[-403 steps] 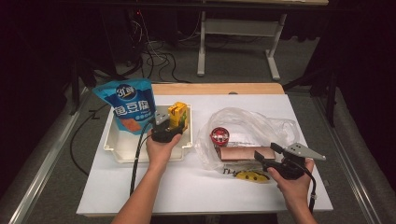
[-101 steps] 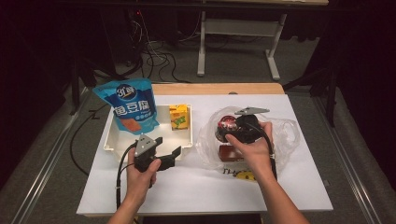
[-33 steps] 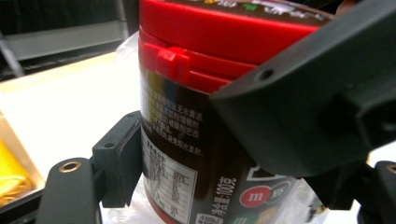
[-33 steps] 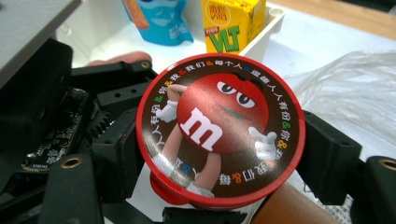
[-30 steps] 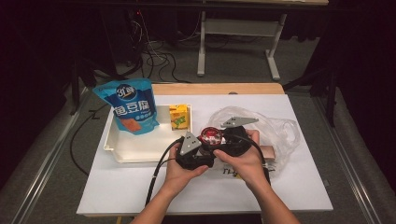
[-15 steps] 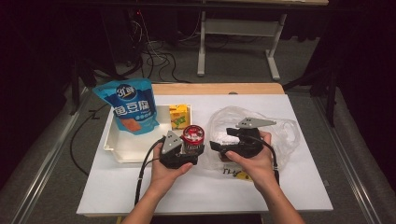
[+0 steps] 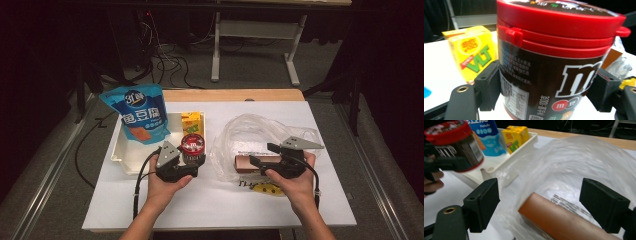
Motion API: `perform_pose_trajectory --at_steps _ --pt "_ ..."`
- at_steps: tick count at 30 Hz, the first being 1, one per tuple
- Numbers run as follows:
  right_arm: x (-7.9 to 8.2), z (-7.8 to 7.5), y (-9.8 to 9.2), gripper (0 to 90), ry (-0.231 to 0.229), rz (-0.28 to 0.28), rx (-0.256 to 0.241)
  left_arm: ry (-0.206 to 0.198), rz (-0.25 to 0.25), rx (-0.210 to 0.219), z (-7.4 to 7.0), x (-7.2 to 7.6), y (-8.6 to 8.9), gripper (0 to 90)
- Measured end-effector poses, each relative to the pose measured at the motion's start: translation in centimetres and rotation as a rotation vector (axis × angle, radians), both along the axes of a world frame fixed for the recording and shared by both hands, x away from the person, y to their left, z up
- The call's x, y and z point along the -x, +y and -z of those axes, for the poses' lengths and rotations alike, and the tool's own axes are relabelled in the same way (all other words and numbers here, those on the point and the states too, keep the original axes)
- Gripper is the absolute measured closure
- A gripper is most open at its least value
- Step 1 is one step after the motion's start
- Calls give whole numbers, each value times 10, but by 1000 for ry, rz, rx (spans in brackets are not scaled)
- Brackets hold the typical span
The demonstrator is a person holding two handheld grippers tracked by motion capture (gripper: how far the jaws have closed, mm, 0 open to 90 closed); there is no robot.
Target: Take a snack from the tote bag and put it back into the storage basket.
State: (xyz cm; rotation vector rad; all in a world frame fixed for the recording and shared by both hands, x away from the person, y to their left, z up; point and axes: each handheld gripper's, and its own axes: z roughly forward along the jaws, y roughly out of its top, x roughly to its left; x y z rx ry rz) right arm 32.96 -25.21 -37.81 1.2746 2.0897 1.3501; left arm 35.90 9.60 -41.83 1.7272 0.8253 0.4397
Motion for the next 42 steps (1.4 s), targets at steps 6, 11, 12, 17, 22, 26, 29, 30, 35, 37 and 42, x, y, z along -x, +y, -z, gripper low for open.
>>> perform_pose_trajectory --at_steps 6,11,12,17,22,26,29,30,35,37,42 --pt "13 14 -25 172 16 47 -4 6 -35 10 1 -3 14 249" --pt "21 18 -32 178 0 70 -7 11 -59 19 2 -5 25 249" --pt "23 19 -33 178 0 69 -3 12 -63 22 3 -5 28 249" --pt "33 24 -43 179 -2 86 -1 30 -102 31 9 -9 40 249" --pt "41 29 -51 190 -13 109 17 47 -123 4 20 -14 44 249" --pt "40 33 -56 188 -4 114 -2 47 -128 -2 26 -17 46 249" --pt "39 35 -58 182 -17 106 -9 57 -145 -1 32 -19 48 249" --pt "39 37 -58 182 -20 105 -17 62 -151 -10 35 -21 49 249" --pt "37 40 -59 185 -13 119 -5 82 -178 -27 42 -26 52 249" --pt "37 41 -60 187 -11 125 -1 91 -193 -28 44 -28 54 249" --pt "37 42 -59 192 -9 130 0 123 -229 -48 49 -34 56 249"
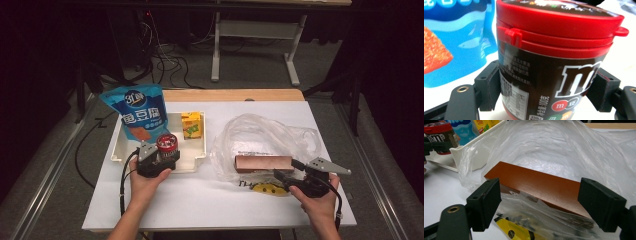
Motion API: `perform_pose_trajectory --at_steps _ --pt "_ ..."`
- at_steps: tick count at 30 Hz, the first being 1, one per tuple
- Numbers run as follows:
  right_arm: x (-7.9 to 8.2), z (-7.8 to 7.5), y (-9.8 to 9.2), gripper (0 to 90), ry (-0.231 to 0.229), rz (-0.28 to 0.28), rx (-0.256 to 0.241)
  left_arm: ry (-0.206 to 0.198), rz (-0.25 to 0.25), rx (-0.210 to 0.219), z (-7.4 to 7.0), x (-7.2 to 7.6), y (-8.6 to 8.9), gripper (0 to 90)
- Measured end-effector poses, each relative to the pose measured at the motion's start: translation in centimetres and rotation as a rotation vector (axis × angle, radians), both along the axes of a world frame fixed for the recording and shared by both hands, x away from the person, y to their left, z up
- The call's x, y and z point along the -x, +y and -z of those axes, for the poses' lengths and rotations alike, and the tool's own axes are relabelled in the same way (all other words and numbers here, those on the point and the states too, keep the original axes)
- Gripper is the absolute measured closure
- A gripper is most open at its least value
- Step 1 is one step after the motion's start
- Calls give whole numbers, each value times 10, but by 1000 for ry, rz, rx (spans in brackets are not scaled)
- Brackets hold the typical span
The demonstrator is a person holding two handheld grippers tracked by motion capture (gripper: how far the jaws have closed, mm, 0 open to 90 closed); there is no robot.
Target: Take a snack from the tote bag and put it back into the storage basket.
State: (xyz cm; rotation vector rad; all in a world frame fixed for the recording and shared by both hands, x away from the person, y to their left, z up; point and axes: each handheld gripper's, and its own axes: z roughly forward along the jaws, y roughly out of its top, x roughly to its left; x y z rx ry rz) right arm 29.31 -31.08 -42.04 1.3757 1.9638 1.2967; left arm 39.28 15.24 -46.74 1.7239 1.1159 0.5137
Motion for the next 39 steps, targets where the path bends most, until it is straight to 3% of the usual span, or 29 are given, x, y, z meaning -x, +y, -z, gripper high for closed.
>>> perform_pose_trajectory --at_steps 10,17,20,25,29,35,36,39 --pt "0 2 3 196 11 1 5 59 -47 -65 10 -10 1 249" --pt "0 3 3 198 11 0 10 95 -45 -86 15 -15 2 248" --pt "-1 4 3 200 12 1 11 120 -20 -103 16 -17 0 248" --pt "-1 5 4 201 19 4 12 134 -23 -97 16 -18 0 247" --pt "-1 5 4 203 19 8 14 175 -33 -100 17 -19 1 249" --pt "-1 6 4 204 20 10 15 166 -43 -133 17 -16 -2 247" --pt "-1 6 3 203 20 8 16 164 -41 -156 16 -14 -3 230" --pt "-2 6 3 202 24 3 14 156 -43 -157 11 -7 -2 195"
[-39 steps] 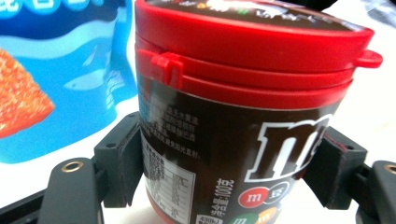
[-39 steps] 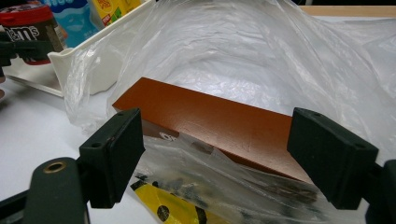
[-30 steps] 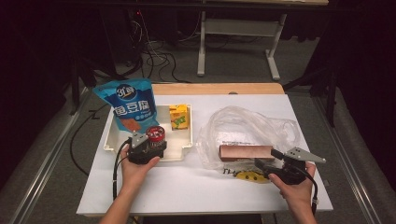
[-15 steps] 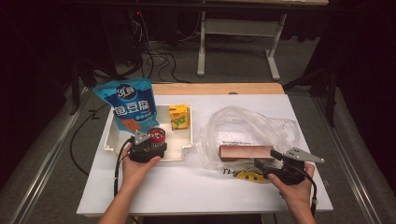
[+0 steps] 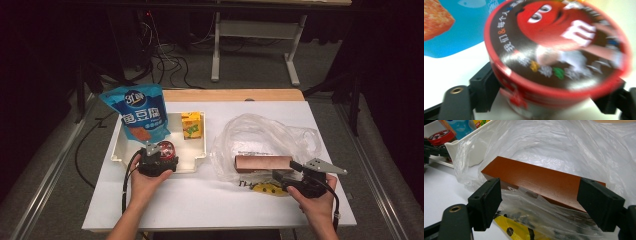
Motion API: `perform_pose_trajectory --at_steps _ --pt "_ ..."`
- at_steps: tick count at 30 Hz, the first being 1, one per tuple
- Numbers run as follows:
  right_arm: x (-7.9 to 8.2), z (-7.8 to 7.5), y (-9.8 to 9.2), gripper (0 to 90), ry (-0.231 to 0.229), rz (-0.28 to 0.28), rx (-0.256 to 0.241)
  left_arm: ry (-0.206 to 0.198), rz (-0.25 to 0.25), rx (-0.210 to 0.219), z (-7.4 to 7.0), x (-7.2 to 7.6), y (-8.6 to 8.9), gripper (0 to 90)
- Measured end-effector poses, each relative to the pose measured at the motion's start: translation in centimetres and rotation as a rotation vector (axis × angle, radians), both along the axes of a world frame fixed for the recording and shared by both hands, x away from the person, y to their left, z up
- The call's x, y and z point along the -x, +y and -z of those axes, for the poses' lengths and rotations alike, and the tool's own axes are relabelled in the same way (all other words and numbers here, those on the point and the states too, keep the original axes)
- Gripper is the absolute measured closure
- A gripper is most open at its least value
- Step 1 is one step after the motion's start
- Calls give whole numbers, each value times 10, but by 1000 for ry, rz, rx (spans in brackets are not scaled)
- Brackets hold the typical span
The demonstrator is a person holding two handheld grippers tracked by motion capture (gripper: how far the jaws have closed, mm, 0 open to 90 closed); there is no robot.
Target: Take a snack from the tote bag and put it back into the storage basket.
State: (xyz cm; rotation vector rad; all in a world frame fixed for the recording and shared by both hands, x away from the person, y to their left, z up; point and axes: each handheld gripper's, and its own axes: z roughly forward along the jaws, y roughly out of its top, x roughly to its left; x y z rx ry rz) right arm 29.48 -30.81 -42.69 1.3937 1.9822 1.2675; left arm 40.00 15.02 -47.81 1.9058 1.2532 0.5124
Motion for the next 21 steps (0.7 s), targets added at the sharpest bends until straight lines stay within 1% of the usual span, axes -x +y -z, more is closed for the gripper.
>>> perform_pose_trajectory --at_steps 2,3,5,6,7,8,9,10,11,12,13,14,15,16,19,21 --pt "0 0 0 202 1 -1 0 -30 -15 29 -9 8 2 184" --pt "0 0 0 202 0 -2 0 -52 -21 49 -16 12 4 183" --pt "1 -1 0 202 -1 -2 -1 -69 -43 74 -25 20 5 196" --pt "1 -1 0 202 -1 -1 -3 -75 -48 75 -27 23 5 205" --pt "1 -1 0 202 -1 -2 -2 -82 -50 61 -28 27 5 221" --pt "0 -1 0 202 -2 -3 2 -90 -61 35 -29 30 5 249" --pt "0 -1 0 202 -4 -5 2 -101 -66 32 -29 33 5 306" --pt "0 -1 0 202 -4 -5 2 -106 -66 40 -29 34 6 306" --pt "0 -1 0 203 -4 -5 2 -104 -69 49 -29 35 7 316" --pt "1 -1 1 203 -3 -3 2 -98 -64 55 -29 35 8 323" --pt "1 -1 1 203 -6 -5 2 -88 -71 65 -30 34 10 342" --pt "1 -1 1 203 -6 -5 2 -88 -71 65 -30 34 10 362" --pt "1 -1 1 203 -5 -6 4 -90 -86 71 -30 34 11 362" --pt "1 -1 1 203 -4 -6 6 -90 -99 74 -30 34 12 396" --pt "1 -1 0 203 -3 -2 2 -85 -112 90 -31 35 17 453" --pt "0 -1 0 203 -2 -2 1 -79 -132 101 -32 36 19 546"
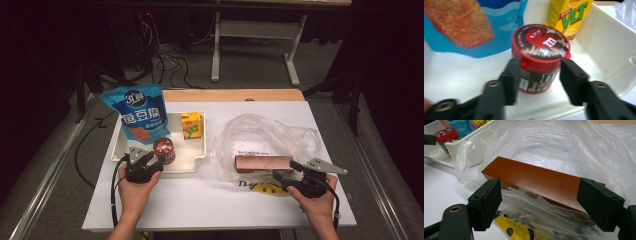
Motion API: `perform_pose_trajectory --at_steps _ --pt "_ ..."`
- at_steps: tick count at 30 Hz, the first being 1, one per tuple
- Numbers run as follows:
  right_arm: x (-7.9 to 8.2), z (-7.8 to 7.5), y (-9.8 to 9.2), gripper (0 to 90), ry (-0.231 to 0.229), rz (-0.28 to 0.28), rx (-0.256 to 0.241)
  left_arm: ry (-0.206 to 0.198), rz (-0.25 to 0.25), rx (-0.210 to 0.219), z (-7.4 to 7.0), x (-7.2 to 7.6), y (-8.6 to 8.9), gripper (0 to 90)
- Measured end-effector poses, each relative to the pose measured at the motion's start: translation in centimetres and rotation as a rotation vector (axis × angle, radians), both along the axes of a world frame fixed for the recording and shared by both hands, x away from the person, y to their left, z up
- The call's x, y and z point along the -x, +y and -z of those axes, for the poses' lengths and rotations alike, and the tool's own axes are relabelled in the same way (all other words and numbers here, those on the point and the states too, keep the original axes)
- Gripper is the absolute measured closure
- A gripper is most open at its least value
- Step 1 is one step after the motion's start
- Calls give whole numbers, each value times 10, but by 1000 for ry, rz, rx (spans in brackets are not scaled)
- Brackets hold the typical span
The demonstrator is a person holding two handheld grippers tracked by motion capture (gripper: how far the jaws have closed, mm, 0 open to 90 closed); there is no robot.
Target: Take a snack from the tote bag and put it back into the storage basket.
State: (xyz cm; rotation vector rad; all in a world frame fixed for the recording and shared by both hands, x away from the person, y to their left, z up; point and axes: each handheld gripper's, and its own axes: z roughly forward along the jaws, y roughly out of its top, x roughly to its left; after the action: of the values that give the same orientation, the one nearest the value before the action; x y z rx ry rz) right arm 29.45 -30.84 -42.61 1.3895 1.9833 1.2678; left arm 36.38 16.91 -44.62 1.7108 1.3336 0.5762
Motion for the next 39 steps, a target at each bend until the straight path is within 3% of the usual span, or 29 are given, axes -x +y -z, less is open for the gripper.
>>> perform_pose_trajectory --at_steps 4,8,13,16,29,33,36,38,39 --pt "0 0 0 205 1 -3 2 18 -61 -31 2 3 -1 721" --pt "0 0 0 209 1 0 3 37 -71 16 4 1 4 900" --pt "-1 1 0 211 1 -2 6 21 -62 45 1 -1 4 900" --pt "-1 1 1 213 3 -4 9 1 -56 28 -1 -1 2 900" --pt "-2 4 4 218 17 -8 12 10 -101 49 3 -23 17 900" --pt "-2 4 5 218 18 -10 13 13 -123 71 2 -19 18 900" --pt "-2 4 4 218 17 -7 12 -9 -100 84 -4 -3 3 900" --pt "-2 4 4 219 22 -3 8 -33 -66 73 -9 -2 -17 900" --pt "-2 4 4 219 22 -3 8 -33 -66 73 -9 -2 -17 900"
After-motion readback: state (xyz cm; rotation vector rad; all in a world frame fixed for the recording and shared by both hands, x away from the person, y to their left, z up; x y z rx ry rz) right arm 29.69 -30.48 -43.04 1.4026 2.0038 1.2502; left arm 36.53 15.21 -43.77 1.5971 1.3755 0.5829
